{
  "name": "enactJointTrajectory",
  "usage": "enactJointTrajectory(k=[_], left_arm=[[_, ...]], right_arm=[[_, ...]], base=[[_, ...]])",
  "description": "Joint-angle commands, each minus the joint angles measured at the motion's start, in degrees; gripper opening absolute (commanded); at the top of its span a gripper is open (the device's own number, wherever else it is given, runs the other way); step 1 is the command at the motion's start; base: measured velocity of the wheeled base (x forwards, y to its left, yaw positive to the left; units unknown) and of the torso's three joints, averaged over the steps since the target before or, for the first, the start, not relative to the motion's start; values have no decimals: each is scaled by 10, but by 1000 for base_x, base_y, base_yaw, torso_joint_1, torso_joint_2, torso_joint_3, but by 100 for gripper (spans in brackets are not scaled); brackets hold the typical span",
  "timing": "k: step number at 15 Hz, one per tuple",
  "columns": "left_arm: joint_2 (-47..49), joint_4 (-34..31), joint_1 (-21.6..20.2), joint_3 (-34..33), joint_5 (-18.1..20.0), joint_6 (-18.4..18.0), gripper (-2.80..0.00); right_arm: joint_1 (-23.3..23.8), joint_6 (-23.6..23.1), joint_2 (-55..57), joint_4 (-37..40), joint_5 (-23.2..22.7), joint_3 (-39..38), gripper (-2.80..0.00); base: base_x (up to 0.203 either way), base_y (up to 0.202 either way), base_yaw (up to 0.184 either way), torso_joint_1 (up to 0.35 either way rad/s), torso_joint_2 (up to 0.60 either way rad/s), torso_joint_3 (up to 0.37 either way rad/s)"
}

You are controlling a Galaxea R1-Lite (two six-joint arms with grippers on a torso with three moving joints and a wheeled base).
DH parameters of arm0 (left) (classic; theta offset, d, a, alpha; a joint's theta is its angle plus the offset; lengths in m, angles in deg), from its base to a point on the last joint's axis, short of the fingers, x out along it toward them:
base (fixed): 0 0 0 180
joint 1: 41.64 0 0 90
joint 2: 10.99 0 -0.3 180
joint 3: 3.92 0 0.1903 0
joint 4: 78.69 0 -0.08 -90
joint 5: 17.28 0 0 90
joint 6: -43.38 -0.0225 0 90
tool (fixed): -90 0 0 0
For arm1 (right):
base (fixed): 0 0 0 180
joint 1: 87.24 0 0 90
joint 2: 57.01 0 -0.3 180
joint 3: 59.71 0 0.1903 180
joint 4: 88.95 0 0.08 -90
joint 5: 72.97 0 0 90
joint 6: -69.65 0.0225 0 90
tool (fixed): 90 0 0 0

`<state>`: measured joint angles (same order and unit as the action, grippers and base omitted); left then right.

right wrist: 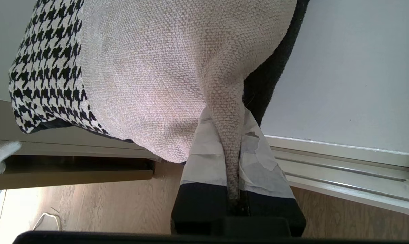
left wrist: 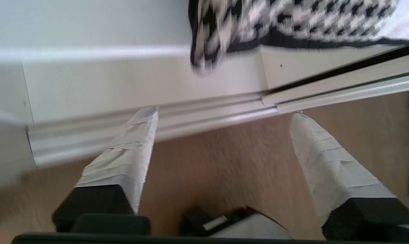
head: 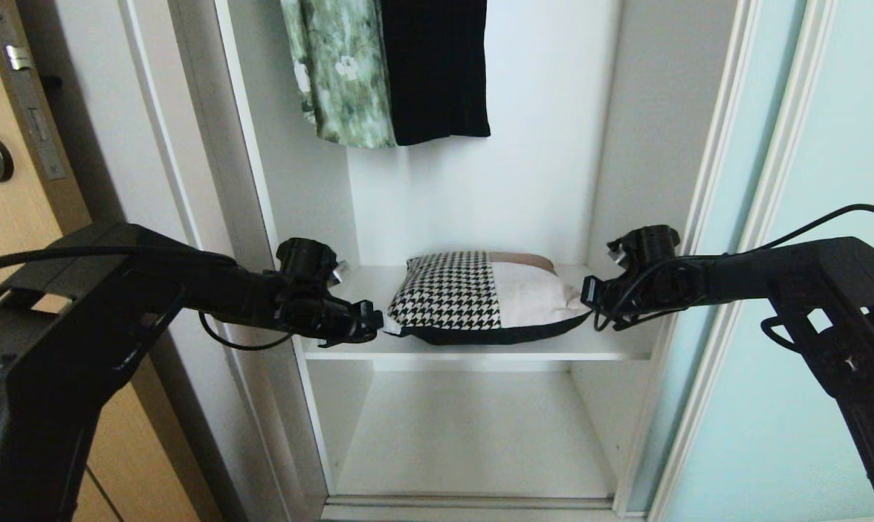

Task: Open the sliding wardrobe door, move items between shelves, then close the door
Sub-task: Place the pillow on the lower shelf

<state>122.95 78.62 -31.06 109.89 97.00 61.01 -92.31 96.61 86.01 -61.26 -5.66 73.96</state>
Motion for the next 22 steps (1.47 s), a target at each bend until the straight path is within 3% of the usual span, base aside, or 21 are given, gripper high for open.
enactJointTrajectory(k=[1,9,10,13,17,19,22], left_arm=[[44,1,4,49,2,-7,0],[109,1,24,138,2,-8,0],[116,2,24,146,1,-9,-280],[132,9,24,167,-3,-8,-280],[162,91,29,178,-39,-2,-280],[168,90,30,197,-43,0,-280],[150,95,30,171,-41,23,-280]], right_arm=[[0,2,3,-1,-2,0,-280],[10,-1,10,-4,-9,1,-280],[10,-1,12,-4,-9,1,-280],[10,-1,14,-4,-9,1,-280],[10,-2,16,-4,-20,1,-280],[10,-3,17,-4,-21,1,-280],[10,-3,8,3,-27,-4,-280]], base=[[0,0,0,0,0,0],[0,0,0,0,0,0],[0,0,0,0,0,0],[0,0,0,0,0,0],[0,0,0,0,0,0],[0,0,0,0,0,0],[0,0,0,0,0,0]])
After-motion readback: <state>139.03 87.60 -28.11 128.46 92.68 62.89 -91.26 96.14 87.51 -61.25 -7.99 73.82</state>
